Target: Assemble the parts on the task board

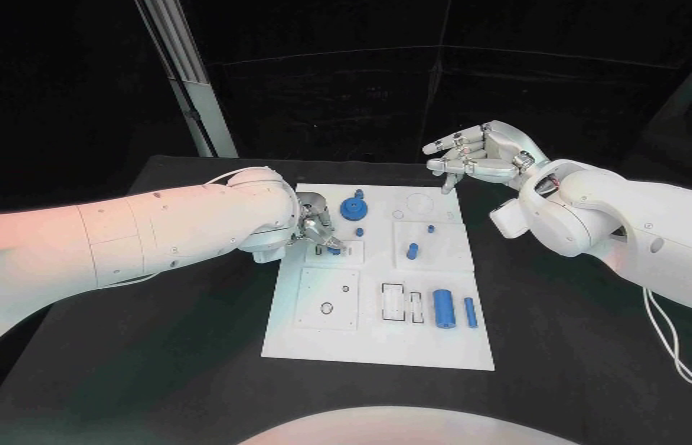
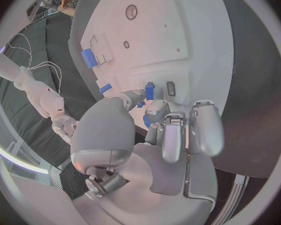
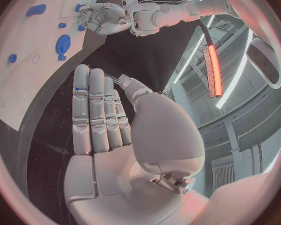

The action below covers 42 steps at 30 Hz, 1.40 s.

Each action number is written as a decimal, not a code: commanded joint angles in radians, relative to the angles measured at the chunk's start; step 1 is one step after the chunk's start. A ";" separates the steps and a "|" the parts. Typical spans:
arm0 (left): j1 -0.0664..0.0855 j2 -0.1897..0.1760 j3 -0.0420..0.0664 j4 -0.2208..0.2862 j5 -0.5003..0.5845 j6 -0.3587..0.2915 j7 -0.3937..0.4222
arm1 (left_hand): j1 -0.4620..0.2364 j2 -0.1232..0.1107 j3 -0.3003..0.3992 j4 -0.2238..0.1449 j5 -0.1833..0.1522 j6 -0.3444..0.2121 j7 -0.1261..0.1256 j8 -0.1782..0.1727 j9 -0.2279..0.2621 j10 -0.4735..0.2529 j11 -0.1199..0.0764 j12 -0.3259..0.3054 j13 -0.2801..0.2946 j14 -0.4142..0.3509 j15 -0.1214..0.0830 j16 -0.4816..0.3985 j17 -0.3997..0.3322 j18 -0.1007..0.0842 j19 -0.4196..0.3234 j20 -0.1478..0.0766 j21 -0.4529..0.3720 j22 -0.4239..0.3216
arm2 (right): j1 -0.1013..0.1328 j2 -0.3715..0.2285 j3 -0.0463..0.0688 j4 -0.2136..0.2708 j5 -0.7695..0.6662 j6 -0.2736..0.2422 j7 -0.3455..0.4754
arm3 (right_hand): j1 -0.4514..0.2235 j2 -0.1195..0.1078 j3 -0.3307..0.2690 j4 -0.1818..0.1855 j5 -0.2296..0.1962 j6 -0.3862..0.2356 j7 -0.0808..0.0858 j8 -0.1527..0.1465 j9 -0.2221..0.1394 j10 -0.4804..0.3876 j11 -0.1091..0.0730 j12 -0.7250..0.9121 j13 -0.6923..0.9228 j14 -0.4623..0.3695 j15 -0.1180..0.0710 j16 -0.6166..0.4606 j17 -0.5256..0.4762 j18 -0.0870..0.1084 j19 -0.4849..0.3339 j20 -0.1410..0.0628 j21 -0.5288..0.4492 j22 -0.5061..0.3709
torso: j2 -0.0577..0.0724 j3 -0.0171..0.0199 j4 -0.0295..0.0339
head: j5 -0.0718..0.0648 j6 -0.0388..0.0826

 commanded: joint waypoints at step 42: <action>-0.001 0.043 -0.002 -0.050 0.000 0.107 -0.022 | -0.165 0.020 -0.016 -0.052 0.032 0.069 -0.018 -0.023 -0.016 0.045 -0.016 0.040 0.061 0.104 -0.019 0.003 0.263 -0.017 0.012 -0.011 0.011 0.021 | 0.002 0.006 0.000 -0.001 0.000 0.020 0.006 | -0.006 0.008 0.003 0.002 0.009 -0.008 0.003 0.004 0.001 -0.013 0.000 0.007 0.001 -0.008 0.001 0.008 0.003 0.001 -0.010 -0.001 -0.005 0.002 | 0.000 0.0011 -0.0001 | -0.004 -0.011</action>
